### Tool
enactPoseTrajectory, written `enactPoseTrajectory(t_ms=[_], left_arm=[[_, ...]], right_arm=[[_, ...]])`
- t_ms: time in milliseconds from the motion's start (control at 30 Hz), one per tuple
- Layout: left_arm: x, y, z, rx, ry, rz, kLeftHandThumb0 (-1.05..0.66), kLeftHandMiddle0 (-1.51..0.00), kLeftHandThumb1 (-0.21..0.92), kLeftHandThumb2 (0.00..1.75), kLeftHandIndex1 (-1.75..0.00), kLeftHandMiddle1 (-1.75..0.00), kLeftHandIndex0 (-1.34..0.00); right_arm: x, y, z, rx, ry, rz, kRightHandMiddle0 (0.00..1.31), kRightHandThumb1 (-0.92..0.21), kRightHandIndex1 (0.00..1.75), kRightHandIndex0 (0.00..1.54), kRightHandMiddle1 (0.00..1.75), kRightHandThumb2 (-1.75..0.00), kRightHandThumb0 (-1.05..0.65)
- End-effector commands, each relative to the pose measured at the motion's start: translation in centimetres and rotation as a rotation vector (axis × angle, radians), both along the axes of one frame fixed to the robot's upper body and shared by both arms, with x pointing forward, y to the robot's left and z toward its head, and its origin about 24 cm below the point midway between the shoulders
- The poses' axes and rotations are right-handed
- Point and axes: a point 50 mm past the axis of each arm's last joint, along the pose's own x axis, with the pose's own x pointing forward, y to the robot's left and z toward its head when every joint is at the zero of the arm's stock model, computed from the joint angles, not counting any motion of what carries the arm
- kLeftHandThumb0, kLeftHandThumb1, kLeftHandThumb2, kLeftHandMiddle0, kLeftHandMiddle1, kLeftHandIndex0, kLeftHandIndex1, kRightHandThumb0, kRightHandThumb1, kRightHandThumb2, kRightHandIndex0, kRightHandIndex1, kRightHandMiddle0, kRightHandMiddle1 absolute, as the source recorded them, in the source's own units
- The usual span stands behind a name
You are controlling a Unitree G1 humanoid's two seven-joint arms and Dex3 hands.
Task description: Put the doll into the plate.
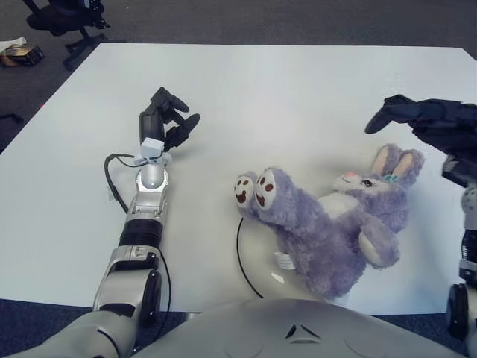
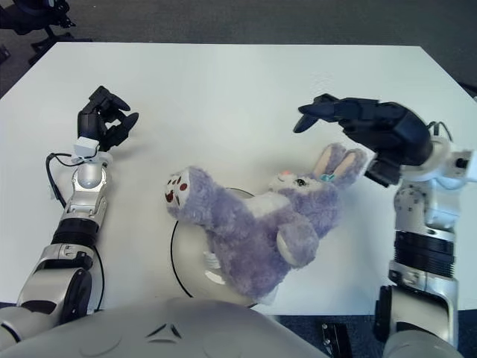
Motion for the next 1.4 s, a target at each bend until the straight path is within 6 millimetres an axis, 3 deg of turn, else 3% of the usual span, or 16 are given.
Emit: enactPoseTrajectory(t_ms=[0, 233, 833, 1367], left_arm=[[-0.9, -0.2, -2.2, -0.024, 0.072, -0.005, -0.05, -0.83, 0.92, 0.07, -1.75, -1.75, -0.64], [-0.9, -0.3, -2.3, -0.025, 0.072, -0.006, -0.05, -0.83, 0.92, 0.06, -1.75, -1.75, -0.64], [-0.9, -0.3, -2.2, -0.027, 0.07, -0.008, -0.04, -0.82, 0.92, 0.05, -1.75, -1.75, -0.64], [-1.0, -0.4, -2.2, -0.026, 0.069, -0.006, -0.04, -0.82, 0.92, 0.05, -1.75, -1.75, -0.64]], right_arm=[[0.3, 0.2, -0.1, 0.027, 0.011, 0.003, 0.39, -0.92, 0.03, 0.19, 0.0, -0.82, -0.75], [2.0, 0.6, 0.4, 0.054, 0.019, 0.016, 0.38, -0.92, 0.04, 0.25, 0.0, -0.91, -0.82], [1.8, 1.2, 0.6, -0.03, -0.167, -0.139, 0.4, -0.92, 0.04, 0.36, 0.01, -0.95, -0.83], [2.2, 1.5, 0.2, -0.1, -0.223, -0.12, 0.4, -0.92, 0.0, 0.27, 0.01, -0.93, -0.86]])
